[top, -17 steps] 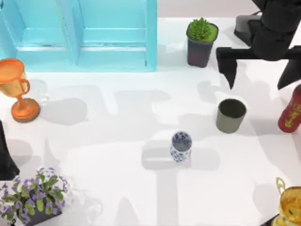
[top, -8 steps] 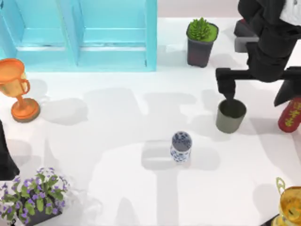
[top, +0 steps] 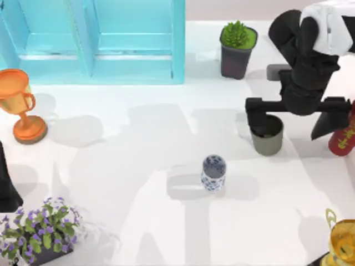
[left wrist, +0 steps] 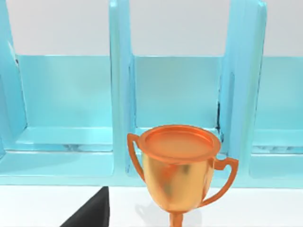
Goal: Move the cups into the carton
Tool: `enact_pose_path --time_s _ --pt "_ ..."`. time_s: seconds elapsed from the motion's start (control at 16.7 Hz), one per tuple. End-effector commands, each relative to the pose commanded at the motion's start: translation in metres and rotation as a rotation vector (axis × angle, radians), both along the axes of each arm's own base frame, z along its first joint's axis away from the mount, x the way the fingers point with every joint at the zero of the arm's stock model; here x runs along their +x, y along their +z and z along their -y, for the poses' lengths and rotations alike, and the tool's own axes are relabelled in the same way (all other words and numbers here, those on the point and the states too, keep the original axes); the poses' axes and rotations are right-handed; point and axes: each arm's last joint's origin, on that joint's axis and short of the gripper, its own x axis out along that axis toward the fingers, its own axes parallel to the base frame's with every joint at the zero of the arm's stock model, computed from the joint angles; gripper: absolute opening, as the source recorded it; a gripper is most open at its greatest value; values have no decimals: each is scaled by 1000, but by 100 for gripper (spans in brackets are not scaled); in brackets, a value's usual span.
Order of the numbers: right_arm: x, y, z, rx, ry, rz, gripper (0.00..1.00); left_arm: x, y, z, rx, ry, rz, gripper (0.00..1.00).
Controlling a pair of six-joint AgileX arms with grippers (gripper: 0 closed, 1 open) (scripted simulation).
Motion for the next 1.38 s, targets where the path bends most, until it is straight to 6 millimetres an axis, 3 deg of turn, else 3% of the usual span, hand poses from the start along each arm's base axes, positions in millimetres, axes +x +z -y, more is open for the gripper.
enact_pose_path --time_s 0.06,0.84,1.38 --pt "0 0 0 0 0 0 100 0 0 0 0 0 0 100" --pt "0 0 0 0 0 0 2 0 0 0 0 0 0 100" --pt "0 0 1 0 -3 1 0 0 0 0 0 0 0 100"
